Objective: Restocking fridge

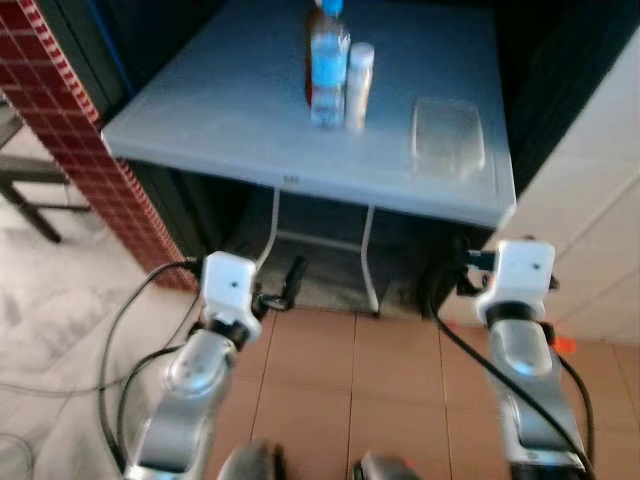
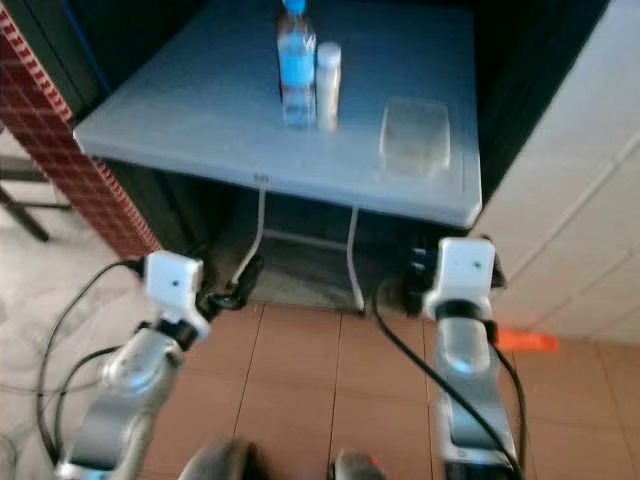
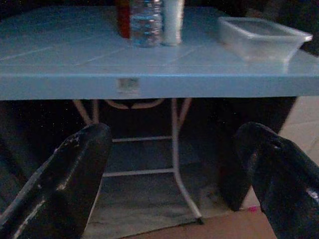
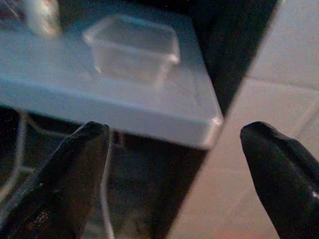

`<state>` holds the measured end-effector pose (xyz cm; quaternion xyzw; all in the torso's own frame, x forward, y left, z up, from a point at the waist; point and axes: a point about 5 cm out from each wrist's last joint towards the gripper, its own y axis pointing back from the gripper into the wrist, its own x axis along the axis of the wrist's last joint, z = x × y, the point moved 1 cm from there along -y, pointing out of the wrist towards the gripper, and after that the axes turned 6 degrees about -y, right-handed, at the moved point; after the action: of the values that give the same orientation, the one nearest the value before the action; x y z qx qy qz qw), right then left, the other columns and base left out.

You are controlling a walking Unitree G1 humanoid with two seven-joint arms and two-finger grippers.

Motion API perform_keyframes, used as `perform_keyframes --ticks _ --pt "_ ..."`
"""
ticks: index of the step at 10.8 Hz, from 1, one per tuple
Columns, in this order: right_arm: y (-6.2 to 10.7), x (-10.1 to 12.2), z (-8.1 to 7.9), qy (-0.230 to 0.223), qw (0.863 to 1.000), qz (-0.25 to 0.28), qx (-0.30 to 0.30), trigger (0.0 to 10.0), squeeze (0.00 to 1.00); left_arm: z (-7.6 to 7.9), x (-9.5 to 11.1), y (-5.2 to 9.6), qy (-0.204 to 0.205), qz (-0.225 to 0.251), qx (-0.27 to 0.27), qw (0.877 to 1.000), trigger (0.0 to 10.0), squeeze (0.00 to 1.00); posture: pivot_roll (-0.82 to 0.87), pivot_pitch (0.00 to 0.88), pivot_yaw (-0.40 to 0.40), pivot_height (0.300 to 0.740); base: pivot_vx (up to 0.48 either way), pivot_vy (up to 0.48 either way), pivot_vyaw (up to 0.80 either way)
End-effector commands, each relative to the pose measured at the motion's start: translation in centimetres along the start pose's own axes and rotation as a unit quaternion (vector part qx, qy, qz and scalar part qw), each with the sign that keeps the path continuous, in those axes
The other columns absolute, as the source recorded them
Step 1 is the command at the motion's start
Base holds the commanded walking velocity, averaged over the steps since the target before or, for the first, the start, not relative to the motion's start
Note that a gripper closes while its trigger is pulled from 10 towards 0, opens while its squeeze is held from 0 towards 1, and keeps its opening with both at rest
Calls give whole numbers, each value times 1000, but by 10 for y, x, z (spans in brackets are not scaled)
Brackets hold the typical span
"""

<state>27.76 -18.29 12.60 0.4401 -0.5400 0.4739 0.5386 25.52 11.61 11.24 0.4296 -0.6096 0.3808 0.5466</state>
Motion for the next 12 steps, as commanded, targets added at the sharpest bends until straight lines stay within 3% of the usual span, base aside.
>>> perform_keyframes --ticks 1,7,9,10,11,12 --pt "3 -1 0 0 1000 -1 0 10000 0 -2 1 0 1 0 0 1000 10000 0 -91 130 52 740 304 0 -550" --pt "-1 5 6 -20 1000 6 -5 10000 0 0 1 -4 1 5 -6 1000 10000 0 -96 108 53 740 312 0 0" --pt "-5 10 -4 -11 999 11 32 10000 0 -4 2 -4 0 8 2 1000 10000 0 -97 109 57 740 330 0 0" --pt "-5 16 -12 -69 995 32 61 10000 0 -8 3 -5 -2 8 19 1000 10000 0 -90 109 57 740 0 0 0" --pt "-4 20 -16 -95 991 29 87 10000 0 -11 7 -6 -6 14 20 1000 10000 0 -76 119 63 740 0 0 0" --pt "-3 25 -12 -108 990 50 74 10000 0 -15 12 -4 -9 18 29 999 10000 0 -62 134 75 740 0 0 0"
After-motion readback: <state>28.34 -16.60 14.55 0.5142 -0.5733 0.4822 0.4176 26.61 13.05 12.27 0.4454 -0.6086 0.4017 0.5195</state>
